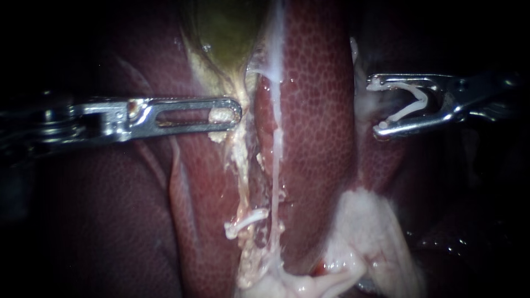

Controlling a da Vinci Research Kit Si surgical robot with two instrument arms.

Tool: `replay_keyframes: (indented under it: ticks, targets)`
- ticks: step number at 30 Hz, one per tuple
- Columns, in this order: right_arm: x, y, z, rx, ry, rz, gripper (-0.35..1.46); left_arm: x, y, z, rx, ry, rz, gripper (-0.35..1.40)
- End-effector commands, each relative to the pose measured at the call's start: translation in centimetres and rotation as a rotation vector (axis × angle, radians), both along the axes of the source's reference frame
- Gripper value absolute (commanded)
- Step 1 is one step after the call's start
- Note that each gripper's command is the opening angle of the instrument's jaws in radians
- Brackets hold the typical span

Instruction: Clipping second clip left tube

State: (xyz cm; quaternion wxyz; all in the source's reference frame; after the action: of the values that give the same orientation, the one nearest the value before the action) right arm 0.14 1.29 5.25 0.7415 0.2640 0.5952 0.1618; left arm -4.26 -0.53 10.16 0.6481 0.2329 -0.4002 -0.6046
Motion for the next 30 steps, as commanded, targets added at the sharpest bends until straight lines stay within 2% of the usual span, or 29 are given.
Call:
replay_keyframes:
  ticks: [1,15,18,24,30]
  targets:
    - [0.0,0.0,0.0,0.0,0.0,0.0,0.6,0.0,0.0,0.0,0.0,0.0,0.0,-0.35]
    - [0.0,-0.01,0.0,-0.001,0.0,0.0,0.6,0.11,0.02,-0.08,0.004,-0.005,0.006,-0.35]
    - [0.0,-0.01,0.0,-0.001,0.0,0.0,0.6,0.16,0.04,-0.14,0.009,-0.009,0.011,-0.35]
    - [0.0,-0.01,0.0,-0.001,0.0,0.0,0.6,0.3,0.09,-0.26,0.011,0.001,0.004,-0.35]
    - [0.0,-0.01,0.0,-0.002,0.0,0.0,0.6,0.44,0.12,-0.38,0.004,-0.001,-0.012,-0.35]
